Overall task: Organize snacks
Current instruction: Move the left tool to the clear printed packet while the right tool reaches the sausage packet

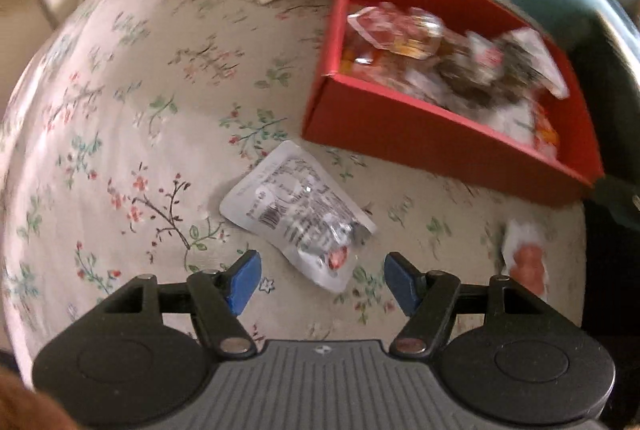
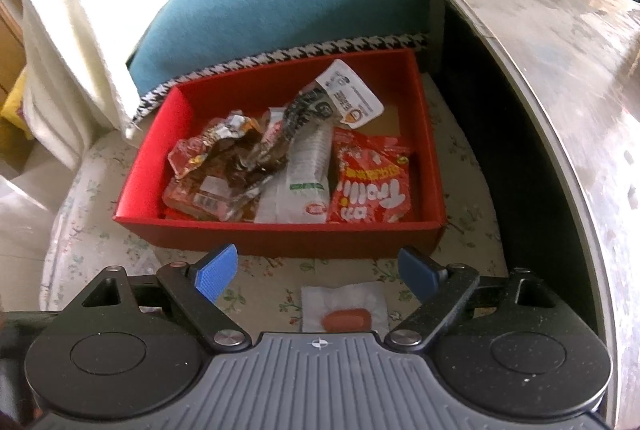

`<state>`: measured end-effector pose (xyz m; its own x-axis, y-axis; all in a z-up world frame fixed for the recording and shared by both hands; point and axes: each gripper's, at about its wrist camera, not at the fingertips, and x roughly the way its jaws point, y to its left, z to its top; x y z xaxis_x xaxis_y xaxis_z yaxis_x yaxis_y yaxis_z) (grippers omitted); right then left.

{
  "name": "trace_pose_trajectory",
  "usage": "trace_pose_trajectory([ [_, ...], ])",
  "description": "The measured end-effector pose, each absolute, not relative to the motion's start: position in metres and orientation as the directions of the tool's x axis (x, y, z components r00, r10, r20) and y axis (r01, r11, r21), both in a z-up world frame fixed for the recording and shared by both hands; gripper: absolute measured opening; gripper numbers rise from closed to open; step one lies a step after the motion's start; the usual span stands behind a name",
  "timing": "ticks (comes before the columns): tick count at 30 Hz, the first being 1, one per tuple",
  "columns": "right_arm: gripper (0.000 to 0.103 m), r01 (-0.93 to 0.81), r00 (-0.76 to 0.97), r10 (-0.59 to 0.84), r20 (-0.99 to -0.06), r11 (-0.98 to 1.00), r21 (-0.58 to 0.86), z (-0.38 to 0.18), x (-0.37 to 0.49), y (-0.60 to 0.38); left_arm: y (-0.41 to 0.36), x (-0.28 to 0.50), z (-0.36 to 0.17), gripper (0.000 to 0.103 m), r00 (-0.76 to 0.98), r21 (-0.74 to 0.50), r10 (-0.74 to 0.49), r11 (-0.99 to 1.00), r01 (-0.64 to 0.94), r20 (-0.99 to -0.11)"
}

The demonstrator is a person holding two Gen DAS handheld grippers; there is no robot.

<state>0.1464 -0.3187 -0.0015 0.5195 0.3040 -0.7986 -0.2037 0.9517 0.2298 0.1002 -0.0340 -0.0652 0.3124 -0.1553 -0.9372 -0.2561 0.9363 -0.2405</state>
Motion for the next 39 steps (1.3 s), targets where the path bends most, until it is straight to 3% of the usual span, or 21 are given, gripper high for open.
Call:
trace_pose_trajectory([
  [7,0.092,-0.228,0.517,0.353,-0.78,0.935,0.272,0.0,0.149,-0.321,-0.042,0.122,-0.07,0.062,0.31,-0.177,-0.048,0.898,-0.403,-0.95],
  [11,0.092,-0.238,0.512,0.361,-0.779,0.931,0.275,0.0,0.148,-0.324,-0.049,0.134,-0.075,0.069,0.303,-0.133,0.014,0.879,-0.458,-0.953],
  [14,0.092,-0.233,0.517,0.357,-0.778,0.933,0.274,0.001,0.146,-0.329,-0.059,0.135,-0.076,0.068,0.297,-0.078,0.054,0.906,-0.415,-0.953],
  [20,0.092,-0.221,0.496,0.328,-0.804,0.943,0.249,-0.01,0.142,-0.333,-0.058,0.115,-0.071,0.05,0.291,-0.041,0.053,0.951,-0.307,-0.955],
  [37,0.096,-0.131,0.326,0.156,-0.933,0.984,0.119,-0.087,0.155,-0.308,-0.036,0.081,-0.069,0.049,0.329,-0.01,0.003,0.999,-0.038,-0.944],
  [39,0.103,-0.162,0.329,0.129,-0.935,0.984,0.078,-0.092,0.154,-0.295,-0.034,0.082,-0.07,0.05,0.331,-0.018,-0.009,0.999,-0.026,-0.943],
])
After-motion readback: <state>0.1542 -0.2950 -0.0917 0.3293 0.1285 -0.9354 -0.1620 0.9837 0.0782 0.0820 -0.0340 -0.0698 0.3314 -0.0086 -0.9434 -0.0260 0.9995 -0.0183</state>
